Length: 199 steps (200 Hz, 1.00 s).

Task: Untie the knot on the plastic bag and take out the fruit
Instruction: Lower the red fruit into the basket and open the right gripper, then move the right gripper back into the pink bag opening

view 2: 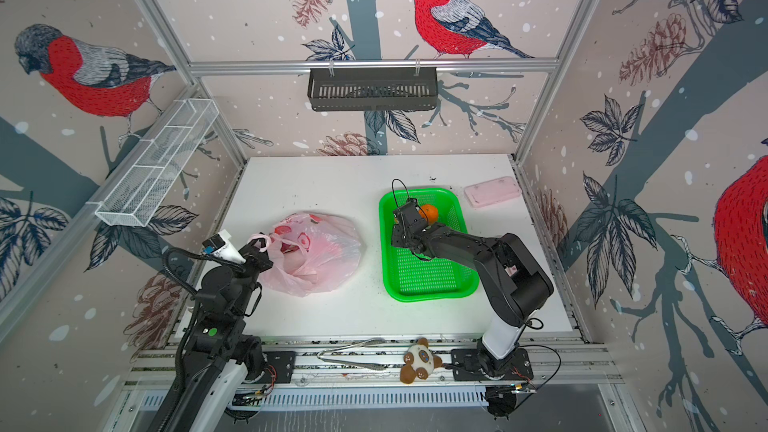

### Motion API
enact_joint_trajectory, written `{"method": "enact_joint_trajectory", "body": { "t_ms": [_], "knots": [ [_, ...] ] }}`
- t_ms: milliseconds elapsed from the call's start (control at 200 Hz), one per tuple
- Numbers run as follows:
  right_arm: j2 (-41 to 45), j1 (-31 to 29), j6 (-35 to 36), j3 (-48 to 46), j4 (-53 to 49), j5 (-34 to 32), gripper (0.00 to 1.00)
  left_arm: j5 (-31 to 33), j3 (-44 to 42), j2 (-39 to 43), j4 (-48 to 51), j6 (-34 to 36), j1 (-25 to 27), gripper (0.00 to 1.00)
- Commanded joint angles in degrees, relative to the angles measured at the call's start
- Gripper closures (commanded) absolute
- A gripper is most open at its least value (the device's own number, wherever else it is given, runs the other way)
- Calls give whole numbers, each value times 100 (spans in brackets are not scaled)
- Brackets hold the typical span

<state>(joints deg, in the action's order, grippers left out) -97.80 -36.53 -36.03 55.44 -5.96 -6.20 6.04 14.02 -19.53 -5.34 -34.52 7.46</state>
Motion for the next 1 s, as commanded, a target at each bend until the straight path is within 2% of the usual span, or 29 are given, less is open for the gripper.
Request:
{"method": "enact_joint_trajectory", "body": {
  "t_ms": [0,420,665,836,991],
  "knots": [
    [-52,6,26,55,121,44,36,67,4,18,-42,-24,1,100],
    [-47,3,35,125,45,37,25,72,79,122,134,42,1,100],
    [396,-131,-5,253,-363,-272,19,72,134,167,252,83,1,100],
    [957,-559,-137,384,-829,-869,21,-23,162,284,512,77,1,100],
    [1380,-1355,-378,696,-1172,-1423,29,-15,111,543,867,70,1,100]
  ]
}}
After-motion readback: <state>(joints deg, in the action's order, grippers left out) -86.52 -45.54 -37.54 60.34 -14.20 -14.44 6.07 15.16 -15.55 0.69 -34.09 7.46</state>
